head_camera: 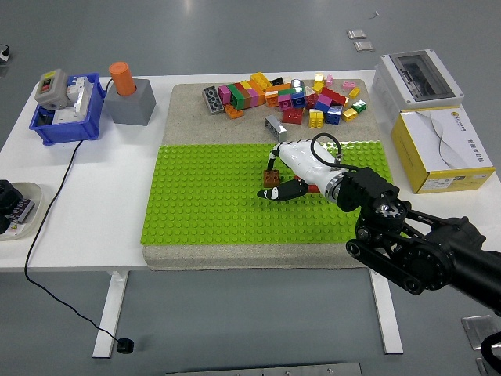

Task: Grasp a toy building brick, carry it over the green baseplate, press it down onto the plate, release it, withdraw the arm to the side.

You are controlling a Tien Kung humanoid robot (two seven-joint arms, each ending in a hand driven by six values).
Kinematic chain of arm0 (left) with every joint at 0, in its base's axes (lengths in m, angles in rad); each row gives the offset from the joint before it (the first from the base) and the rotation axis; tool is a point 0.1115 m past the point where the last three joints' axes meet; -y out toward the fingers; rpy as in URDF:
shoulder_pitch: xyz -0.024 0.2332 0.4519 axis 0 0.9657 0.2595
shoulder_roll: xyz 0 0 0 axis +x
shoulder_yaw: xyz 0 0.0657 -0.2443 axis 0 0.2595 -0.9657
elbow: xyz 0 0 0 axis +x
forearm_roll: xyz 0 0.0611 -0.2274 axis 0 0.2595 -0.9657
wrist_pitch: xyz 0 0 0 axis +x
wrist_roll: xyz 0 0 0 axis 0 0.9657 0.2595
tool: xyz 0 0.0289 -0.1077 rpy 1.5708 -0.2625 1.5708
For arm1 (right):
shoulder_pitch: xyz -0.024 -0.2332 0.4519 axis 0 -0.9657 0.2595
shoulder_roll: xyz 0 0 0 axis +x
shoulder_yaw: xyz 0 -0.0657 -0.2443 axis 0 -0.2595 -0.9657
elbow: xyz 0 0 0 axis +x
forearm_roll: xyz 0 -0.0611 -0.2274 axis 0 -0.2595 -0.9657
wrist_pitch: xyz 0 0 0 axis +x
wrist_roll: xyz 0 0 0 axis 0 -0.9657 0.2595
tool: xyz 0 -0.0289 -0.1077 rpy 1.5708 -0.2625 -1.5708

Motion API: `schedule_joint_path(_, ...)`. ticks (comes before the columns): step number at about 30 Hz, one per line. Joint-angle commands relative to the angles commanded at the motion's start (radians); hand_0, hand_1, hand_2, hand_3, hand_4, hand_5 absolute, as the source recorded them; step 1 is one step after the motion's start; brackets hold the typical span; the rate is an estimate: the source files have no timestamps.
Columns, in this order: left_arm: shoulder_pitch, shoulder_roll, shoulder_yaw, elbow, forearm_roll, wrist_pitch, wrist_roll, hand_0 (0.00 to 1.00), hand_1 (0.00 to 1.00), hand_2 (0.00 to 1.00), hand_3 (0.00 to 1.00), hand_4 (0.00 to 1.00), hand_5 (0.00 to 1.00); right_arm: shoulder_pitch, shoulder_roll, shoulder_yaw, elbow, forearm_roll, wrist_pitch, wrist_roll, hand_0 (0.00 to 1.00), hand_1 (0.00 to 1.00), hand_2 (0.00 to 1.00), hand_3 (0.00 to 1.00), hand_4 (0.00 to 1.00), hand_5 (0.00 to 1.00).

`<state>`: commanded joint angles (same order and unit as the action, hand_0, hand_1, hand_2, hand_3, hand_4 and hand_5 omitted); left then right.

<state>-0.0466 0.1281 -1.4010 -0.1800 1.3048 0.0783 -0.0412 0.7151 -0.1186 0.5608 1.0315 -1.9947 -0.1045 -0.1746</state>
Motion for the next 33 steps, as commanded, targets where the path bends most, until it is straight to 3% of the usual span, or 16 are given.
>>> schedule_joint_path(19, 0.000, -0.001, 0.007, 0.000, -0.005, 0.000, 0.001, 0.656, 0.612, 0.590, 0.616, 0.648, 0.165, -0.004, 0.008, -0.028, -0.042, 0.014, 0.002, 0.005, 0.813, 0.789, 0.823, 0.576, 0.832, 0.589)
schedule_joint_path(20, 0.000, -0.001, 0.007, 0.000, -0.006, 0.000, 0.001, 0.657, 0.612, 0.590, 0.615, 0.646, 0.168, -0.004, 0.009, -0.029, -0.046, 0.014, 0.002, 0.005, 0.815, 0.789, 0.825, 0.584, 0.787, 0.572)
schedule_joint_path(33, 0.002, -0.001, 0.006, 0.000, -0.009, 0.001, 0.003, 0.656, 0.612, 0.591, 0.614, 0.645, 0.171, -0.006, 0.015, -0.038, -0.066, 0.010, 0.003, 0.009, 0.815, 0.787, 0.820, 0.598, 0.734, 0.554)
